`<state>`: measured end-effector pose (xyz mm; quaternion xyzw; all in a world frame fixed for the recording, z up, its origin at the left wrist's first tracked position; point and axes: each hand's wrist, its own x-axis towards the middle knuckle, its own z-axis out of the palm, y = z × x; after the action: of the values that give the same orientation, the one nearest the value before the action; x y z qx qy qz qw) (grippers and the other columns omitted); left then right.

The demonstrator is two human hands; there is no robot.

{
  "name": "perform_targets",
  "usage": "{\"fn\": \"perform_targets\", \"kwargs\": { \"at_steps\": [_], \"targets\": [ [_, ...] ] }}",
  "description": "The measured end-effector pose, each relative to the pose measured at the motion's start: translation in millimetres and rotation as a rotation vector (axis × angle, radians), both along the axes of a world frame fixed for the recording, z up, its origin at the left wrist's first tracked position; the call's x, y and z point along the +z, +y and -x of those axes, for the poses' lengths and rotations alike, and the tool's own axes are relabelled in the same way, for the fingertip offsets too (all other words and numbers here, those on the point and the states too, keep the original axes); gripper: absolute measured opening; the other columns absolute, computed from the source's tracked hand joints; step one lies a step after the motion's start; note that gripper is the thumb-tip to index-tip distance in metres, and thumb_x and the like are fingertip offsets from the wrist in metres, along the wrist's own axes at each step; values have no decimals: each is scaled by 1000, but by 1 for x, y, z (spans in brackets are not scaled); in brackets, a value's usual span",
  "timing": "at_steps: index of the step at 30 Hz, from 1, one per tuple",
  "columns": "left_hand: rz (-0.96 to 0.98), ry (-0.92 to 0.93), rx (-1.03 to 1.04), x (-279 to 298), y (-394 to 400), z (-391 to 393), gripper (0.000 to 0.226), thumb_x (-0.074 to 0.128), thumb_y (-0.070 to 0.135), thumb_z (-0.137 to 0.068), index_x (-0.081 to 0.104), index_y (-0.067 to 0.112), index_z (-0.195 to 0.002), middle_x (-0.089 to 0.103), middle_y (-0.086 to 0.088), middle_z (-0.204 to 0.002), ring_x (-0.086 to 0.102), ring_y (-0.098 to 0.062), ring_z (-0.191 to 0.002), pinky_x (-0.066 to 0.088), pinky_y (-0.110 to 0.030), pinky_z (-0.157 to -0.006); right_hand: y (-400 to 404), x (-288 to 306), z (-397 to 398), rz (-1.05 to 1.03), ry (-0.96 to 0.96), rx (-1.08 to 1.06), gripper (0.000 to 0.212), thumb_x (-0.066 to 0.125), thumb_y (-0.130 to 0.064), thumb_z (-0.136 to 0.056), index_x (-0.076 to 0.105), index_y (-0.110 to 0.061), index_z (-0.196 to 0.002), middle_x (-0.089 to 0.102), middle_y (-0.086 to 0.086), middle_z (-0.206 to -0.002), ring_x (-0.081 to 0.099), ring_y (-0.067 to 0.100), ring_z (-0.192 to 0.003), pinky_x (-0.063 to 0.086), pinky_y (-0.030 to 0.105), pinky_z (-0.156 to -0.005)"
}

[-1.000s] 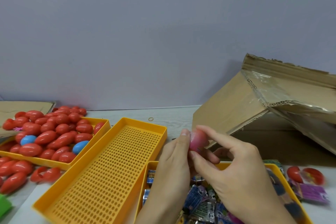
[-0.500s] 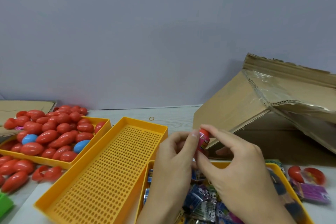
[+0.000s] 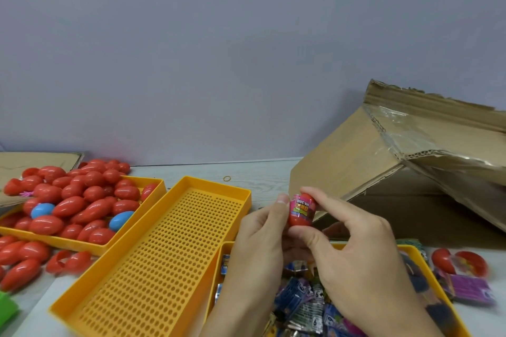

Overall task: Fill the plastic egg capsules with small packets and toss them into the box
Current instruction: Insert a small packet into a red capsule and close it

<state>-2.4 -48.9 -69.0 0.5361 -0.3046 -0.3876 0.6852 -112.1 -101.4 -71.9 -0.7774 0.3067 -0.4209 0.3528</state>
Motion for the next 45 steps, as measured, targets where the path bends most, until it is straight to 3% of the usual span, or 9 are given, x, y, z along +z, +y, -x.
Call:
{"fn": "perform_targets", "kwargs": {
  "at_steps": [4,12,18,23,29,36,39,42,45],
  "targets": [
    [16,-25,-13,1,0,1,41,51,40,-95,78,23,-71,70,-5,-66,71,-17,-67,56,-26,-55,0,0,0,9,53,5,53,80,-28,-77,64,-36,-127,51,-42,-95,46,-22,-103,37,-7,-72],
    [-14,99,14,0,0,3,38,52,32,-96,74,1,-92,69,-21,-79,70,-26,-71,57,-30,-61,0,-4,-1,-20,-4,31,48,77,-21,-80,66,-35,-125,55,-36,-93,52,-25,-92,40,-5,-63],
    [76,336,-102,11,6,7,42,50,30,-86,74,-3,-76,63,-25,-67,64,-30,-56,58,-36,-57,3,0,-1,-56,-113,45,57,73,-54,-64,62,-53,-120,67,-23,-85,64,-1,-85,49,5,-67],
    [137,577,-286,14,10,4,45,44,24,-90,73,-6,-74,63,-23,-67,63,-30,-53,57,-31,-54,4,2,-3,-53,-162,82,61,85,-36,-68,59,-57,-119,61,-20,-74,57,3,-59,46,6,-58],
    [142,651,-353,13,10,3,39,48,21,-84,73,-7,-77,65,-23,-69,65,-29,-55,58,-30,-55,4,2,-2,-23,-149,72,56,87,-34,-69,63,-56,-115,66,-19,-86,64,2,-72,48,7,-61],
    [102,424,-164,6,5,0,24,78,21,-77,76,0,-90,69,-21,-88,69,-24,-73,60,-32,-67,-1,-4,-2,-66,-72,91,39,71,-31,-85,60,-49,-118,65,-29,-104,63,-4,-98,48,7,-73],
    [109,335,-57,2,3,0,45,84,20,-68,66,-1,-103,69,-20,-91,68,-26,-78,61,-39,-75,-3,-7,-4,-192,-38,191,36,64,-30,-90,57,-53,-117,66,-29,-110,60,-8,-107,51,14,-79],
    [91,100,91,3,4,2,38,92,20,-62,64,17,-87,72,-16,-90,73,-31,-81,57,-37,-67,-4,-8,-6,-300,-39,271,36,58,-24,-96,56,-51,-120,67,-26,-114,60,-6,-111,52,22,-89],
    [59,-168,196,2,5,2,34,87,15,-68,58,25,-82,70,-8,-90,72,-28,-80,60,-41,-62,-5,-10,-6,-318,-32,299,42,53,-17,-99,55,-56,-115,66,-26,-114,60,-6,-110,53,15,-85]
  ]
}}
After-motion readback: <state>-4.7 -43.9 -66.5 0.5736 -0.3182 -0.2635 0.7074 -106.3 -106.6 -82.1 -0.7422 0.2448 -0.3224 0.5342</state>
